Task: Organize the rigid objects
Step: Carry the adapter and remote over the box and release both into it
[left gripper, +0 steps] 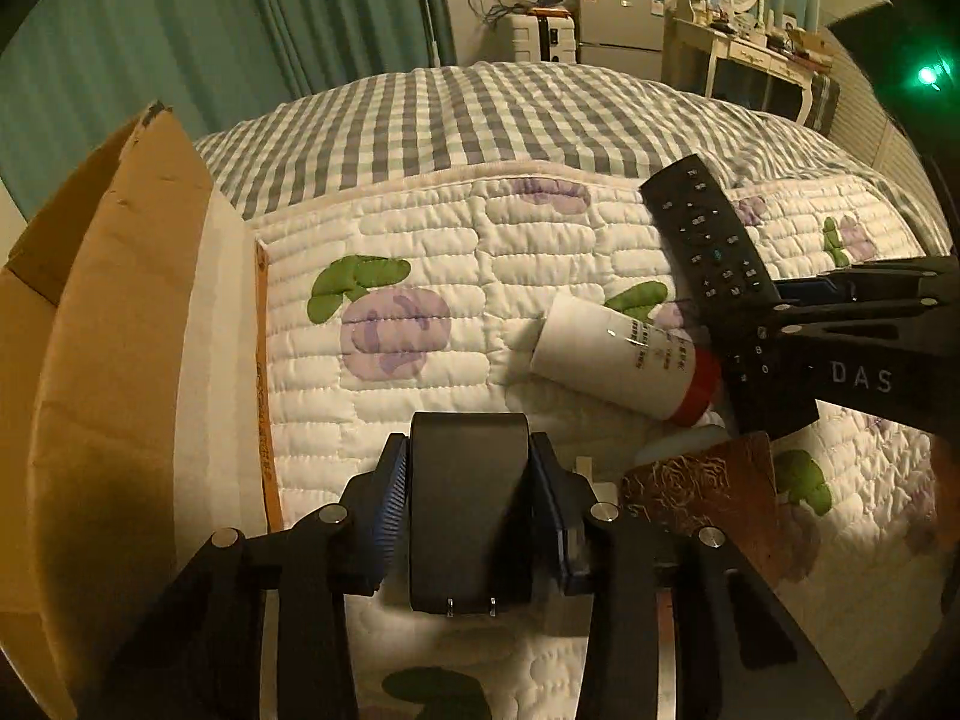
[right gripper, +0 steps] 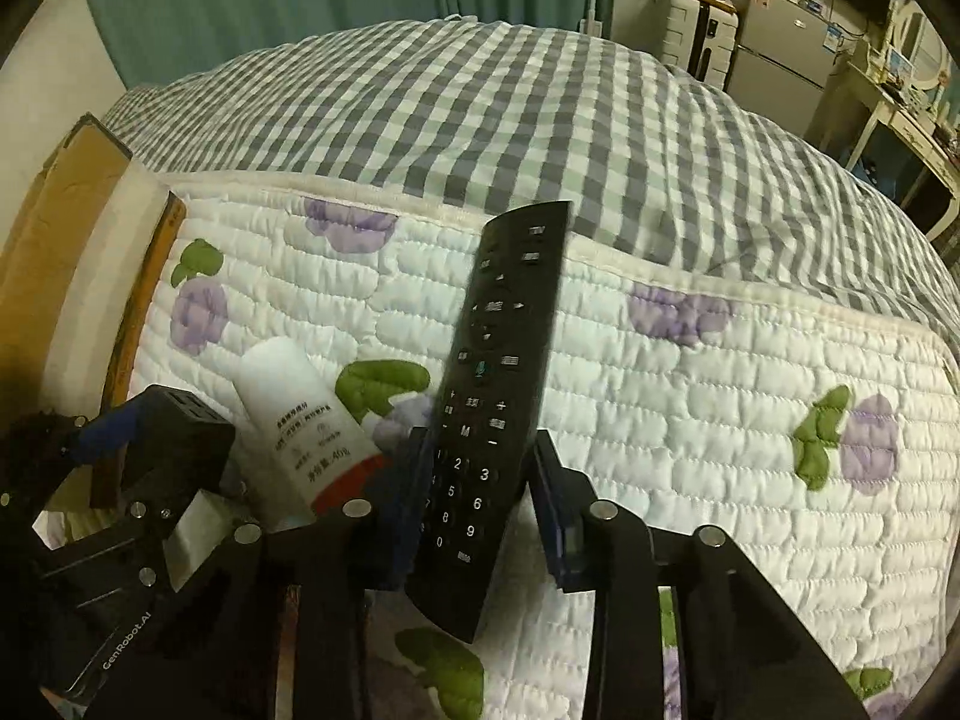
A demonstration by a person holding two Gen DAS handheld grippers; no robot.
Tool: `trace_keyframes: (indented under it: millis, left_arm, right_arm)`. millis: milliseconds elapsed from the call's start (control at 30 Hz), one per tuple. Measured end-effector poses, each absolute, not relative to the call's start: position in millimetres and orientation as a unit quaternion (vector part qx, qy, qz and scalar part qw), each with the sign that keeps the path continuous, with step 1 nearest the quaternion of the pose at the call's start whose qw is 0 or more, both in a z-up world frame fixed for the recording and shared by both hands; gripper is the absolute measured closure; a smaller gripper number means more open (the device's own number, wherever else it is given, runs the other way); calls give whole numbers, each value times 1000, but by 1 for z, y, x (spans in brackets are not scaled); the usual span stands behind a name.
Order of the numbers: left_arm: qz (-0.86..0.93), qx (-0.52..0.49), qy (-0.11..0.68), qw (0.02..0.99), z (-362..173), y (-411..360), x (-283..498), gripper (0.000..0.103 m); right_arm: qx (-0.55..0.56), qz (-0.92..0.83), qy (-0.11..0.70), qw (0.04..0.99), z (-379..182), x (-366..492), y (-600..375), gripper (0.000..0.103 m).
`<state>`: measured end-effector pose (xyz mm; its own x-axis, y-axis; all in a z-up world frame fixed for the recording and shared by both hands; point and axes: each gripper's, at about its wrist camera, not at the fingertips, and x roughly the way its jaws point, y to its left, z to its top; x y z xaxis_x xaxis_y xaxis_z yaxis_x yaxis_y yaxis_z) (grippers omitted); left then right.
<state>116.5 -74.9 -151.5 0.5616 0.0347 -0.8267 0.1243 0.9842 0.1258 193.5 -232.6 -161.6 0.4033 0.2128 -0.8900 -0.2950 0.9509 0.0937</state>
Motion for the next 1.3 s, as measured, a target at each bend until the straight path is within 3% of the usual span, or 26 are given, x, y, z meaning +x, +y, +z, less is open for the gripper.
trace_keyframes:
  millis: [433,500,633,1067,1300]
  left_arm:
    - [-57,64,441,894,-114,-75,83,65]
    - [-63,60,434,897,-104,-73,79,65]
    - [-76,54,411,907,-77,-68,71,65]
    - [-80,37,309,947,37,-6,32,65]
    - [-32,48,293,954,53,54,25,65]
  right_arm:
    - [-33,128,474,870,-105,142,-258,74]
    - [-32,127,471,872,-97,131,-259,82]
    - [-28,125,464,876,-78,110,-257,83]
    - [-64,142,380,912,44,72,-177,83]
    - [-65,196,352,913,76,57,-105,83]
